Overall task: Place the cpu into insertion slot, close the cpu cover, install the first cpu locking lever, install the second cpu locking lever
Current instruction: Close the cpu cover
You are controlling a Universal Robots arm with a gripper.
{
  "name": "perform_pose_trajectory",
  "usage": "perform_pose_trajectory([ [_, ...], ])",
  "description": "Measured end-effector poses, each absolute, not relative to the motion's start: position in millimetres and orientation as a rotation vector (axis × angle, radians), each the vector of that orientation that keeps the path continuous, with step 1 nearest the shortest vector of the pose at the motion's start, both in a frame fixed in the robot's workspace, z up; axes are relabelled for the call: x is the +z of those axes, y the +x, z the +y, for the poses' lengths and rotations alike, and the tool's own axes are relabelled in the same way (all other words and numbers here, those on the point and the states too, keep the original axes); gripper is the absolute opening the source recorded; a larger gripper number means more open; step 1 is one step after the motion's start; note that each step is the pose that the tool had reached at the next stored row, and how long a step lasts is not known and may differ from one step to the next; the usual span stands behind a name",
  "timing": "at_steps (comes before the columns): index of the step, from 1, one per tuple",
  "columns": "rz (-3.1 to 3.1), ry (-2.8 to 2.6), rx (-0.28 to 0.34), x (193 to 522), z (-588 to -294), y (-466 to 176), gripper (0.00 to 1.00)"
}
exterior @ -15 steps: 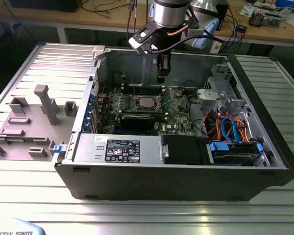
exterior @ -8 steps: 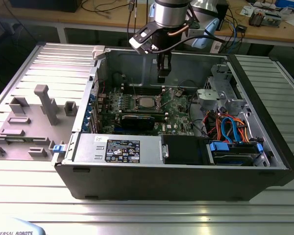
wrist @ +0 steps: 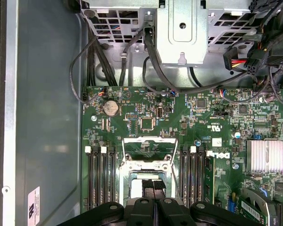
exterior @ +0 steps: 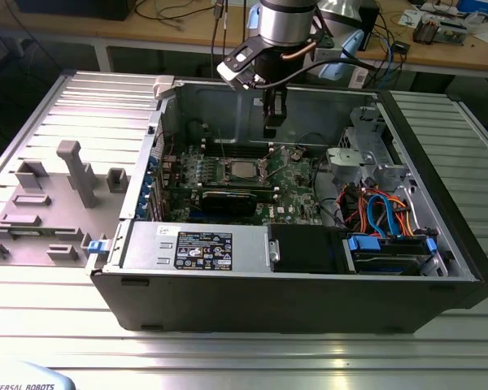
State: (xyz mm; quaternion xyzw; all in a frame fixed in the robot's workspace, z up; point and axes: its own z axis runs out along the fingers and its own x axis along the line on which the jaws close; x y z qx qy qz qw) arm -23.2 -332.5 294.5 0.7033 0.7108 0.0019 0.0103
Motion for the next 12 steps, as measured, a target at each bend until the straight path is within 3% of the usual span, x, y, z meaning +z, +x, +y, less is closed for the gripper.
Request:
perform_pose_trajectory([
  [12,2.219,2.195,0.006,294.5,-332.5,-18.3,0.11],
])
